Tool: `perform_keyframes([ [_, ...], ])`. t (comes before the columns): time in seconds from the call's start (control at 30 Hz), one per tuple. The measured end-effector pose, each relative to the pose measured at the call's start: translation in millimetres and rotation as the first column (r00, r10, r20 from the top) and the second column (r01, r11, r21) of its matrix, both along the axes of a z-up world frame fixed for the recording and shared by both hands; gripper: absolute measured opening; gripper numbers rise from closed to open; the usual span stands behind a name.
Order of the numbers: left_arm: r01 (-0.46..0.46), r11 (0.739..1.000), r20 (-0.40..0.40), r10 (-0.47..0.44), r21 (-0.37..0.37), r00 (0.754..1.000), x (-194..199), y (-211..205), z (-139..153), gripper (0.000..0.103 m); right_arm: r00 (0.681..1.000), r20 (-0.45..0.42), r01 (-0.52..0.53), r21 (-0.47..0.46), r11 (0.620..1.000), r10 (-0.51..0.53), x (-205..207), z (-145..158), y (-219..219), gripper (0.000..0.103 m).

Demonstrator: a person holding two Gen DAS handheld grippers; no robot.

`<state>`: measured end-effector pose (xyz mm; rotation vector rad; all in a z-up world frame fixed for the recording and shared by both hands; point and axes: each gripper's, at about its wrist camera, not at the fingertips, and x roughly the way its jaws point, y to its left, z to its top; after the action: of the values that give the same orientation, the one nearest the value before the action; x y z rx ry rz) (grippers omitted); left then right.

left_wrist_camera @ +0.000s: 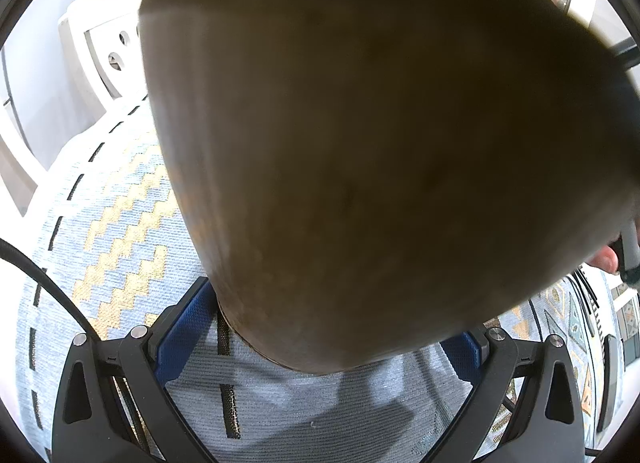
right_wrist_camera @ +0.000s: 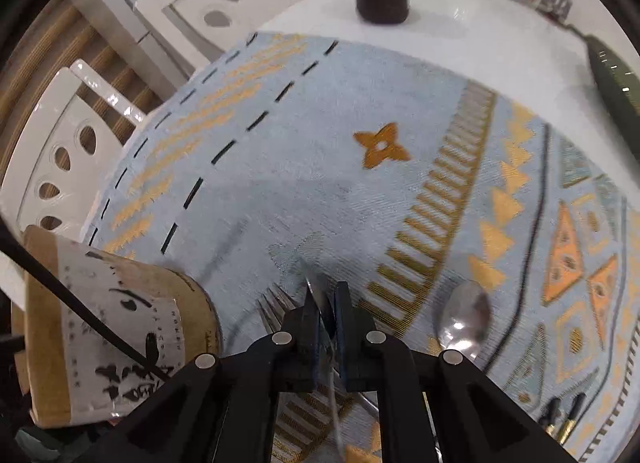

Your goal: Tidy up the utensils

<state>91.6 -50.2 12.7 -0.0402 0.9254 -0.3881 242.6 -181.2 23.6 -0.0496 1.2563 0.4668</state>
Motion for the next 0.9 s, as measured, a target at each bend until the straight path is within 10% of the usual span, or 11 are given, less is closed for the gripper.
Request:
perform_keyframes([
  [0.2,0.0,1.0,0.0,0.0,-0.006,1.0,0,-1,1,0.102,0.98,0.143,0.127,0.09,0.988,-0.139,-38,53,-45,0.004],
  [0.53,-0.001,1.0,0.0,0.001,-0.013,1.0,1,11,0,0.102,0.858,0.31,0.355,0.22,0.909,-0.41,-118,142,-113,0.004],
  [0.9,-0.002,1.0,0.0,0.002,-0.016,1.0,2,13,0,0.102,0.734,0.531,0.24,0.382,0.893,-0.424,-180,269,-91,0.004],
])
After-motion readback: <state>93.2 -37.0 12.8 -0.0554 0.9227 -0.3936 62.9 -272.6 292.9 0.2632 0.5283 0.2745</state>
